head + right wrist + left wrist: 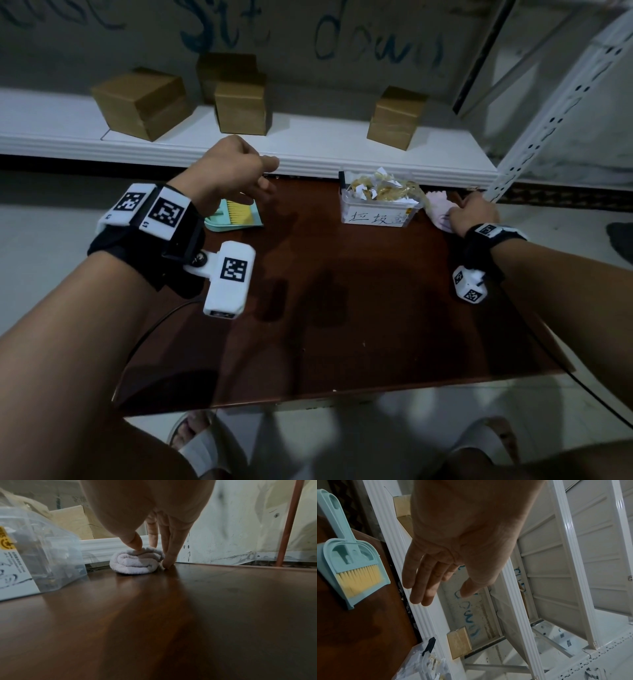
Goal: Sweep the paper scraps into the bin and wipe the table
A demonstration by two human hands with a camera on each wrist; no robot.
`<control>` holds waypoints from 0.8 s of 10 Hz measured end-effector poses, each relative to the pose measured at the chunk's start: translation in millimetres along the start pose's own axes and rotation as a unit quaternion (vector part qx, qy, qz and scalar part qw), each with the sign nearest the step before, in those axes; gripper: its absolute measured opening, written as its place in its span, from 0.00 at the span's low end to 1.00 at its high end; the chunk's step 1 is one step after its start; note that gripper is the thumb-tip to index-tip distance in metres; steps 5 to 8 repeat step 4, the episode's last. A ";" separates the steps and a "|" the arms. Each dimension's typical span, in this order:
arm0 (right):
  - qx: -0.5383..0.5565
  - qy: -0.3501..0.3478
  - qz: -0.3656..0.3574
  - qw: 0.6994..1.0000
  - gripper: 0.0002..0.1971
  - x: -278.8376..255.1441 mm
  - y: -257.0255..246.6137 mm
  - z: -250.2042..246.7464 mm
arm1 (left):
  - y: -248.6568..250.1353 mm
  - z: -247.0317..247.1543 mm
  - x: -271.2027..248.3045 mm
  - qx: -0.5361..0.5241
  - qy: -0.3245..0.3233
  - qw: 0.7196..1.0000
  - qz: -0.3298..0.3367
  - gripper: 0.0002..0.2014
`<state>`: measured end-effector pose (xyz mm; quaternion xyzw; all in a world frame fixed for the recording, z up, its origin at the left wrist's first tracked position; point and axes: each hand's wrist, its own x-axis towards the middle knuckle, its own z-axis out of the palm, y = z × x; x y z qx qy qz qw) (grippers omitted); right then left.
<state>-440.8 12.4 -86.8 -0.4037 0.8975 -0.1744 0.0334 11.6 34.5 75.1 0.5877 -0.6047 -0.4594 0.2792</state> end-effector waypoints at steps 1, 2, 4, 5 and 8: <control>0.001 -0.003 0.006 1.000 0.20 -3.5 -1.7 -1.8 | -0.1 1.6 0.6 0.001 -0.002 1.000 0.002 0.09; -0.004 -0.002 0.003 1.000 0.21 -3.1 -2.4 -1.5 | -0.6 0.9 2.3 -0.001 -0.003 1.000 0.002 0.09; -0.003 -0.004 -0.003 1.000 0.21 -6.2 -4.7 -7.0 | -2.1 2.9 8.3 0.003 0.002 1.000 0.019 0.09; -0.003 -0.004 -0.003 1.000 0.21 -6.2 -4.7 -7.0 | -2.1 2.9 8.3 0.003 0.002 1.000 0.019 0.09; -0.003 -0.004 -0.003 1.000 0.21 -6.2 -4.7 -7.0 | -2.1 2.9 8.3 0.003 0.002 1.000 0.019 0.09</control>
